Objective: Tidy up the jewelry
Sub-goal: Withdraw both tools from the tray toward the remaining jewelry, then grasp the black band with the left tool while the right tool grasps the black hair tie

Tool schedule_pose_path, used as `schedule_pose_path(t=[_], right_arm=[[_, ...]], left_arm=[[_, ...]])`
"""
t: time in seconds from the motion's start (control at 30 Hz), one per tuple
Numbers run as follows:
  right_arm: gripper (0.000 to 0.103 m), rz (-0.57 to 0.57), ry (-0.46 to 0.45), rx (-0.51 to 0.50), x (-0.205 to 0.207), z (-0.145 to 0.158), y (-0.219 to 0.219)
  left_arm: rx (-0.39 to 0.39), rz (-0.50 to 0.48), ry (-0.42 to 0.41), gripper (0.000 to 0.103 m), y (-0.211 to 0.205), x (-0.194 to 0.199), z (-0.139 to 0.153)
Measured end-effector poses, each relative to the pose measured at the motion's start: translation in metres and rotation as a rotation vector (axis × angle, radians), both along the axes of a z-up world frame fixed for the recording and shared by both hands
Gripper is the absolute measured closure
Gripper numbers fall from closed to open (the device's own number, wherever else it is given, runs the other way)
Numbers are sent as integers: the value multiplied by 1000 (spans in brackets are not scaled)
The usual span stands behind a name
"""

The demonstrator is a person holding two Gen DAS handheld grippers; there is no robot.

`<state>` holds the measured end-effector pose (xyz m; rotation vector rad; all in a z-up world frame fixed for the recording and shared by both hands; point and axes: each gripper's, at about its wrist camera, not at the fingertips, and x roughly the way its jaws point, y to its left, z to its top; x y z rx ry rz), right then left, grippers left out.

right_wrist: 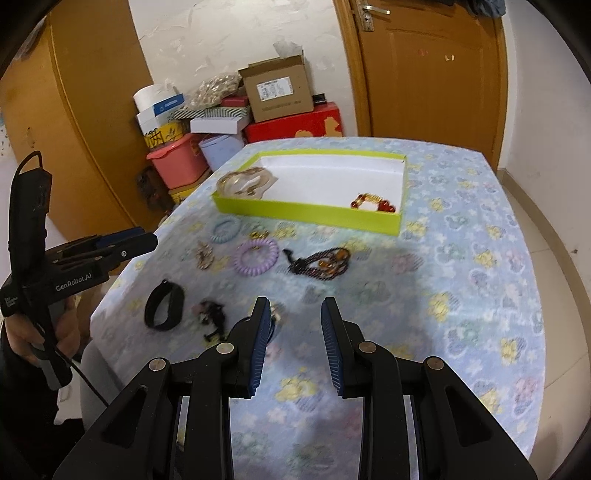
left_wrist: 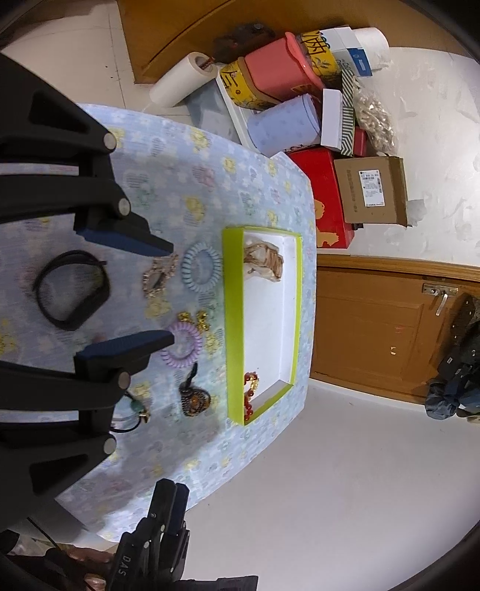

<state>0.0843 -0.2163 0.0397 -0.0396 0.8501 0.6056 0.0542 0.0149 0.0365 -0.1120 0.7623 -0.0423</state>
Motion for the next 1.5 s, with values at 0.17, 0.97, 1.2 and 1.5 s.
schedule_pose_path(t=[0.17, 0.97, 1.2, 1.5], right_arm=[[68, 19, 18, 4, -7, -6, 4], [67, 55, 60, -63, -22, -38, 28], [67, 36, 75, -75, -12, -45, 29], [67, 36, 86, -89, 3, -53, 38]], left_arm=[[14, 13, 3, 60, 2, -13, -7], [-47, 35, 101, 59, 17, -37, -52], [-45, 63, 137, 59, 20, -28, -66], [-5, 48, 129, 83, 14, -22, -65]])
